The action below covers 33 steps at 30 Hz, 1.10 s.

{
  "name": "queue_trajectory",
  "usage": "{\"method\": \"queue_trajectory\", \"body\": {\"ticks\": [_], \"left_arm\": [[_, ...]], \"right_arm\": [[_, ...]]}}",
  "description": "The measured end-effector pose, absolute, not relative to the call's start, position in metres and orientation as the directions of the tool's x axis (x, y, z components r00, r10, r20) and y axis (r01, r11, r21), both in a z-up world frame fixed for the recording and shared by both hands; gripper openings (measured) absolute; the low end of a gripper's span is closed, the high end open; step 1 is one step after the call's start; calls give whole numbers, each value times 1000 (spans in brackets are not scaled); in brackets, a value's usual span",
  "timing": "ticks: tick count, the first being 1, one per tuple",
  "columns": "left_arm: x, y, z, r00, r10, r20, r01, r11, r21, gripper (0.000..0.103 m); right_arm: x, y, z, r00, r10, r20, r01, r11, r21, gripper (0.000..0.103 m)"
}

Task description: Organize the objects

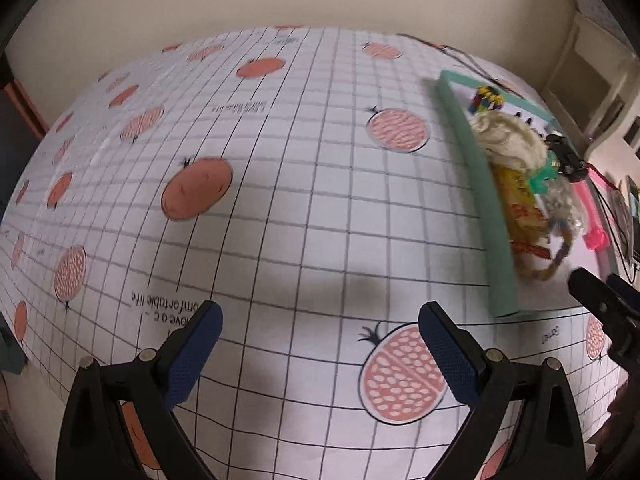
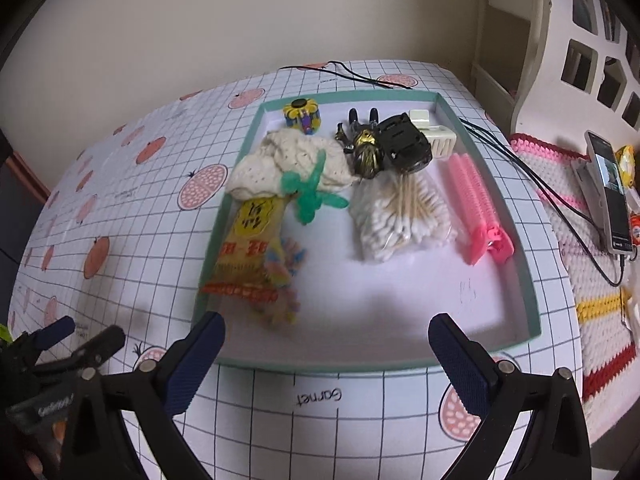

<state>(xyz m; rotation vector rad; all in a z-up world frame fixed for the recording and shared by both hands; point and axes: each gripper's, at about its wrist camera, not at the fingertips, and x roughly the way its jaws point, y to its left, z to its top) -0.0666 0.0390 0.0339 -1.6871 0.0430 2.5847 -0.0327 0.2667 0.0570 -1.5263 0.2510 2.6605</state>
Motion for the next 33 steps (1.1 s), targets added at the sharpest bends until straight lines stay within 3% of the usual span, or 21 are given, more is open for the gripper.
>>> {"method": "queue_trajectory", "body": {"ticks": [19,33], "left_arm": [[-66,30,5,-331,21,-943,-58,-998,-2,98],[-59,29,6,-374,27,-927,-74,-997,1,99]], "right_arm": [[-16,242,41,-462,-15,-887,-83,-995,60,103],[-16,241,16,-438,38,-898,-80,-997,-3,103]]}}
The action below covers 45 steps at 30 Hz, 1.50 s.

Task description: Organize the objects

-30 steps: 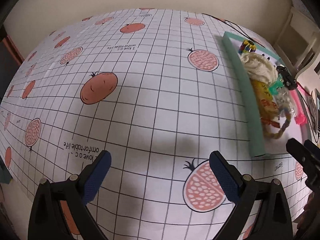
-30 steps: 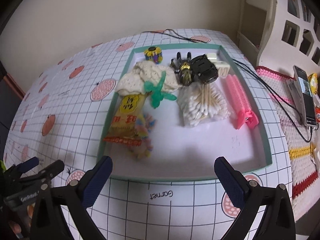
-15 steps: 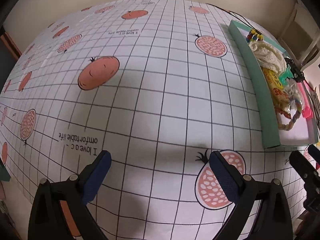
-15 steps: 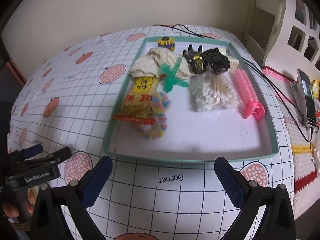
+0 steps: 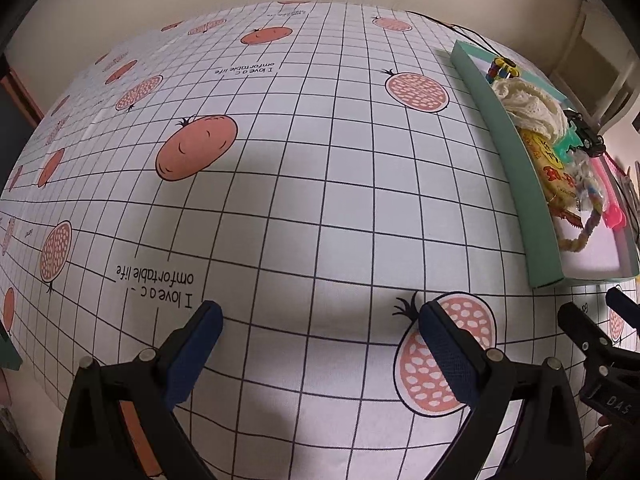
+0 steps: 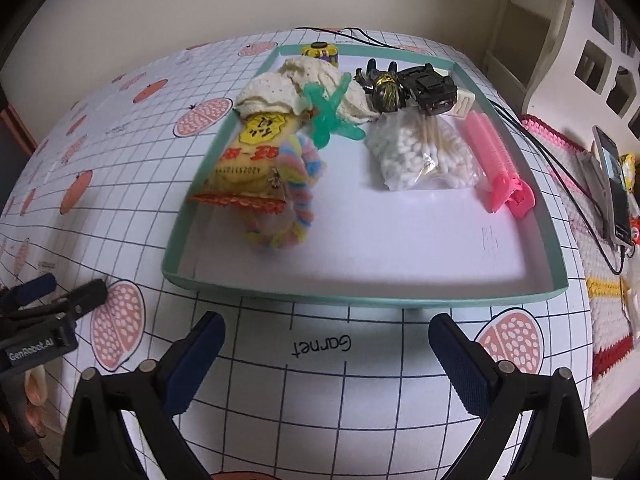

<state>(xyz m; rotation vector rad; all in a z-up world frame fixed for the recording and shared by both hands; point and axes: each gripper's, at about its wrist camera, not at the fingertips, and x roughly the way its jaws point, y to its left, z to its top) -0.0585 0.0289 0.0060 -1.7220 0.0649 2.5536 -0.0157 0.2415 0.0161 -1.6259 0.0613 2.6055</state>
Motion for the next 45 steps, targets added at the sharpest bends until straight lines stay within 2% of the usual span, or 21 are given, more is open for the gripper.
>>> {"method": "queue_trajectory", "body": {"ticks": [5,7,45], "left_arm": [[-57,29,6,-375,30,-926,-79,-997,0,99],[-56,29,5,-368,30,-929,-80,-997,0,103],[-53,31,2,-381,21,-924,-58,-998,2,103]], "right_arm": [[-19,236,9,-425,39,-904,-79,-997,-6,103],[-20,237,8,-422,43,-905,-79,-997,-10,103],[-10,237,7,-454,60,-889,-94,-995,-19,103]]}}
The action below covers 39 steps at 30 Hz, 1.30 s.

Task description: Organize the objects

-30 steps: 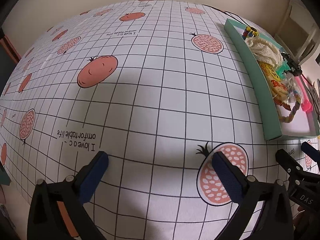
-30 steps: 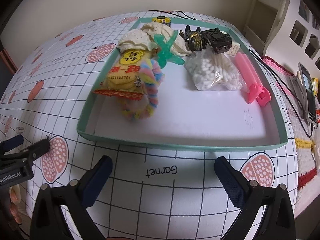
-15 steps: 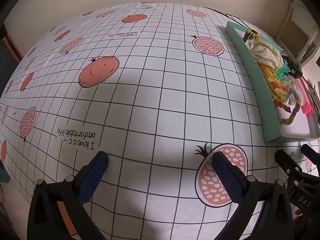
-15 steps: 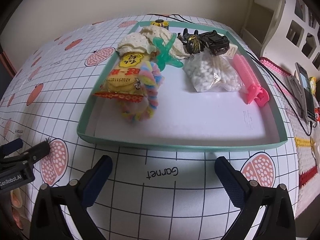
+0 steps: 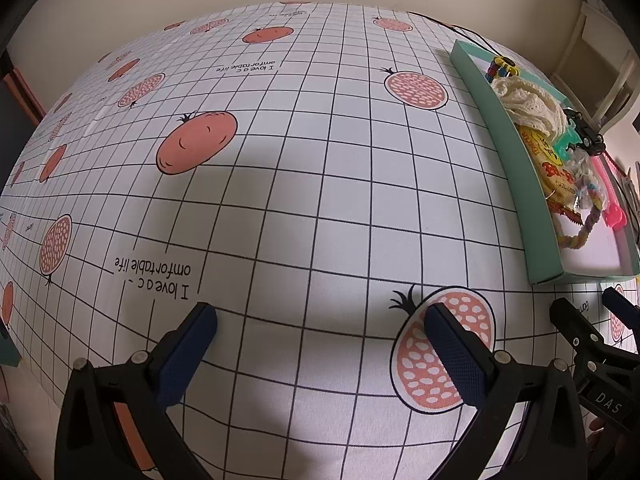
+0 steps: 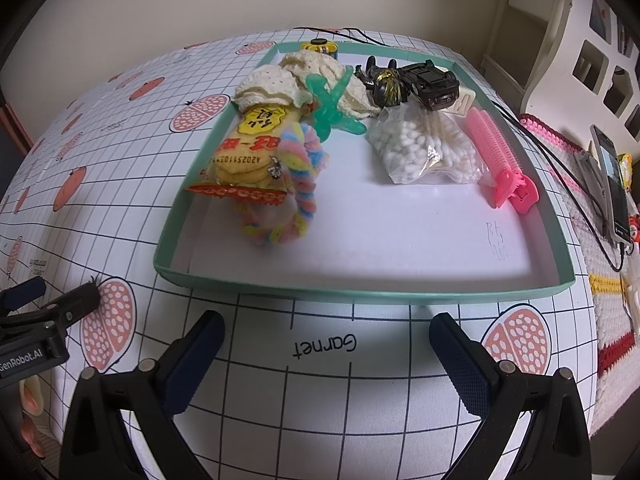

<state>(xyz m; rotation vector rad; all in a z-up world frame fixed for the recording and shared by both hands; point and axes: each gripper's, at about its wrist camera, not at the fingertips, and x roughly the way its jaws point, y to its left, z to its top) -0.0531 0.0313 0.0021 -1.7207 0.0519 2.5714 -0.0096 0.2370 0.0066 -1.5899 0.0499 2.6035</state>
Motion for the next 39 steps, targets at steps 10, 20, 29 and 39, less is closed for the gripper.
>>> {"method": "queue_trajectory", "body": {"ticks": [10,20,29,39], "left_arm": [[-52,31,2,-378,21,-926,-58,-998,1,103],[-52,31,3,-373,19,-928,-55,-998,2,103],[-52,31,3,-373,19,-928,-54,-999,2,103],[-50,32,3,-374,18,-927,-55,-998,2,103]], "right_arm": [[-11,238,7,-453,60,-889,-93,-995,-20,103],[-10,238,7,-453,60,-890,-93,-995,-19,103],[-10,239,7,-452,60,-890,-93,-995,-20,103],[-10,241,6,-451,60,-891,-94,-995,-19,103]]}}
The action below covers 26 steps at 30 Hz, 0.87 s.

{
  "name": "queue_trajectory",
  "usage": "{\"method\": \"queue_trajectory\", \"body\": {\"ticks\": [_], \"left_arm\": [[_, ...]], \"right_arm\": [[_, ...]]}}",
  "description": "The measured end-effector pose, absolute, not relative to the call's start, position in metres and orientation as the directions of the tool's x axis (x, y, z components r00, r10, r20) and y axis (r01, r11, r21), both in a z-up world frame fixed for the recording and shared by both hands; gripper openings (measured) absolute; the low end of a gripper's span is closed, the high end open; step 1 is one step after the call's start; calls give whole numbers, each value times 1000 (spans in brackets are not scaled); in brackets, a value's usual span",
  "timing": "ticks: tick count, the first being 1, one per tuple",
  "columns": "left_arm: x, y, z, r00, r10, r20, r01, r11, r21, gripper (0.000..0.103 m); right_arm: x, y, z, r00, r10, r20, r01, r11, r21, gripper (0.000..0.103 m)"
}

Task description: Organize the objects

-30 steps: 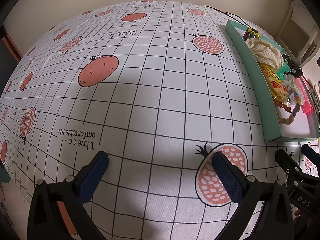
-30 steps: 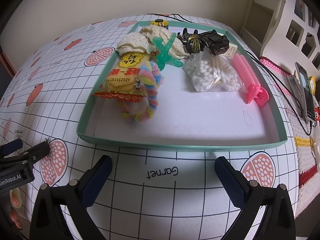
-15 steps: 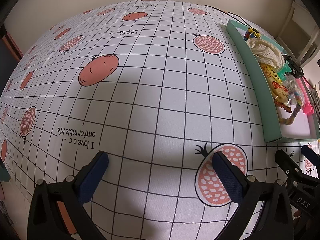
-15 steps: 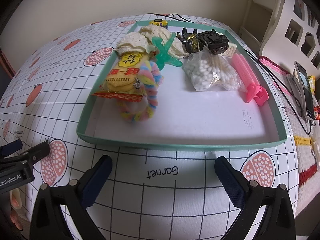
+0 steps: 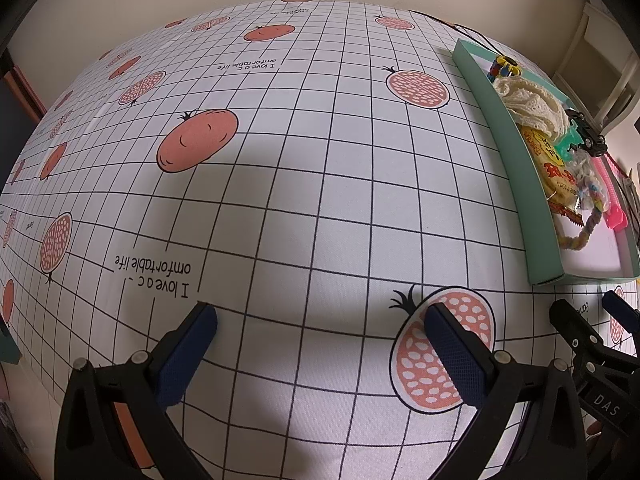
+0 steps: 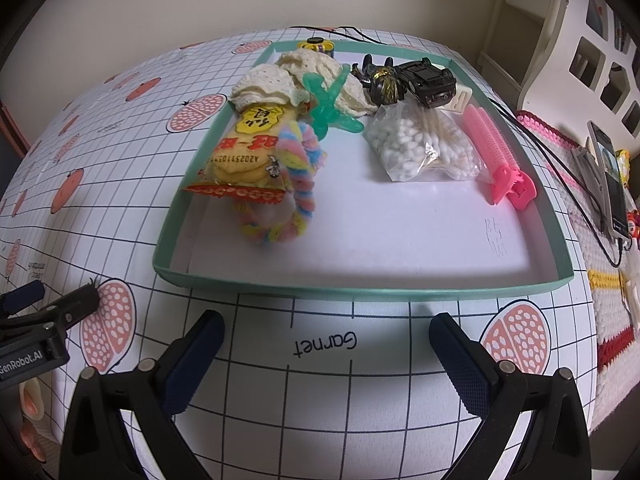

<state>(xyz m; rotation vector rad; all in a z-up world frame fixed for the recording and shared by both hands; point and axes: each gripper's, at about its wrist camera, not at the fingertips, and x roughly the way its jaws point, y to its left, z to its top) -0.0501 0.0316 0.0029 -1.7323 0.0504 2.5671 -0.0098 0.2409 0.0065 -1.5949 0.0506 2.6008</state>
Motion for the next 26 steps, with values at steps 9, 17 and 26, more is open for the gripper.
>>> {"method": "queue_trajectory", "body": {"ticks": [9,17,26], "left_arm": [[-51,31,3,-374,19,-927,-56,-998,2,103],[-51,30,3,-373,19,-928,-57,-998,2,103],[-52,30,2,-369,22,-929,-64,-998,2,103]], "right_arm": [[-10,241,6,-450,59,-891,-93,-995,-19,103],[-10,242,6,-450,59,-891,-93,-995,-19,103],[-11,242,6,-449,59,-892,-92,-996,-19,103]]}}
